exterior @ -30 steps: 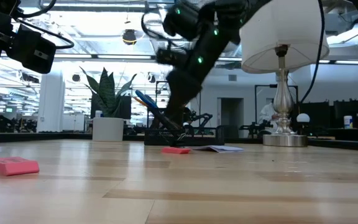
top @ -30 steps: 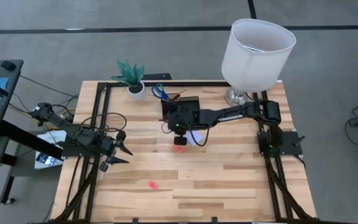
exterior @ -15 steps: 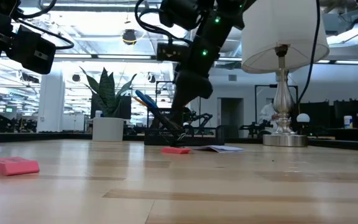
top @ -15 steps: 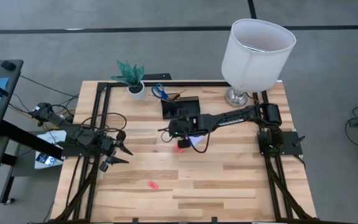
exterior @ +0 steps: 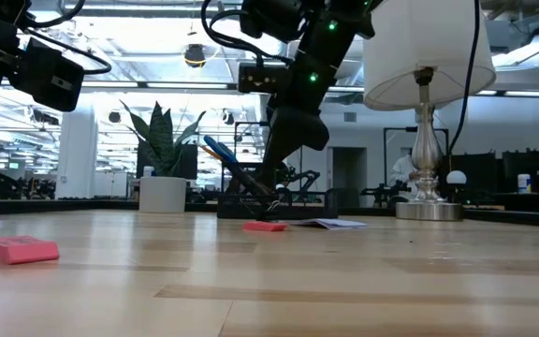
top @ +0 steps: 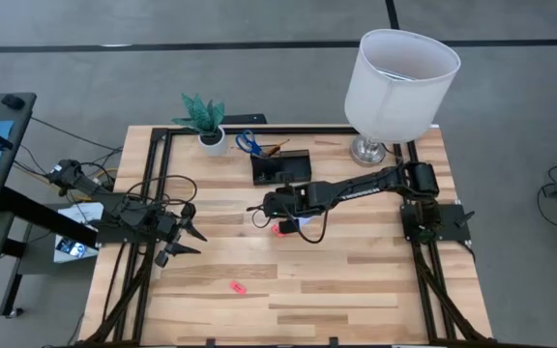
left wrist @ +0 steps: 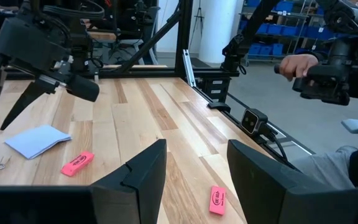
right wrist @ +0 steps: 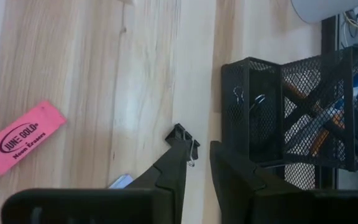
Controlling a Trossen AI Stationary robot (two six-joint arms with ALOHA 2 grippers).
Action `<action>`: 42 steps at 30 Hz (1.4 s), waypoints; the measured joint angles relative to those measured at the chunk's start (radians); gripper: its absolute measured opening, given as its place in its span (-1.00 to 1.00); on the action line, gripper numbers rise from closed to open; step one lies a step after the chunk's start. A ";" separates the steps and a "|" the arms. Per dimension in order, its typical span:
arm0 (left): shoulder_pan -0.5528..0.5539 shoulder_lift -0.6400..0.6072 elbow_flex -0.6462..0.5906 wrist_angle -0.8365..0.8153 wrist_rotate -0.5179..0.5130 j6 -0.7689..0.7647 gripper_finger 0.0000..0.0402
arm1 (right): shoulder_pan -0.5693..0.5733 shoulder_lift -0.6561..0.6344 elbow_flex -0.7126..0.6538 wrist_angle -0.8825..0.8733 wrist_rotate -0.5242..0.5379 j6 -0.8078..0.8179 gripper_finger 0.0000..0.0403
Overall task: Pick and place office supplies into organizer
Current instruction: Put the black binder clip into the black desk organizer
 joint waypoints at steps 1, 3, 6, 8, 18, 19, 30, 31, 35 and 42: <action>0.000 0.000 0.000 0.000 0.000 0.000 -0.19 | 0.000 0.000 0.000 0.000 0.000 0.000 -0.66; 0.000 0.000 0.000 0.000 0.000 0.000 -0.19 | 0.000 0.000 0.000 -0.002 0.000 0.000 -0.66; 0.000 0.000 0.000 0.000 0.000 0.000 -0.19 | -0.002 0.000 0.000 -0.006 0.000 0.000 -0.66; 0.000 0.000 0.000 0.000 0.000 0.000 -0.19 | -0.002 0.000 0.000 -0.008 0.000 0.000 -0.66; 0.000 0.000 0.000 0.000 0.000 0.000 -0.19 | -0.009 0.000 0.000 -0.010 0.001 0.064 -0.48; 0.000 0.000 0.000 0.000 0.000 0.000 -0.19 | -0.009 0.000 0.000 -0.010 0.003 0.071 -0.43; 0.000 0.000 0.000 0.000 0.000 -0.001 -0.19 | 0.010 0.016 -0.003 -0.015 0.112 0.024 -0.16; 0.000 0.000 0.000 0.000 0.000 0.000 -0.19 | 0.014 0.016 -0.001 -0.011 0.122 0.025 -0.16; 0.000 0.000 0.000 0.000 0.000 -0.001 -0.19 | 0.020 0.015 -0.001 -0.014 0.128 0.025 -0.19; 0.000 0.000 0.000 0.000 0.000 -0.001 -0.19 | 0.037 0.015 -0.001 -0.014 0.129 0.026 -0.23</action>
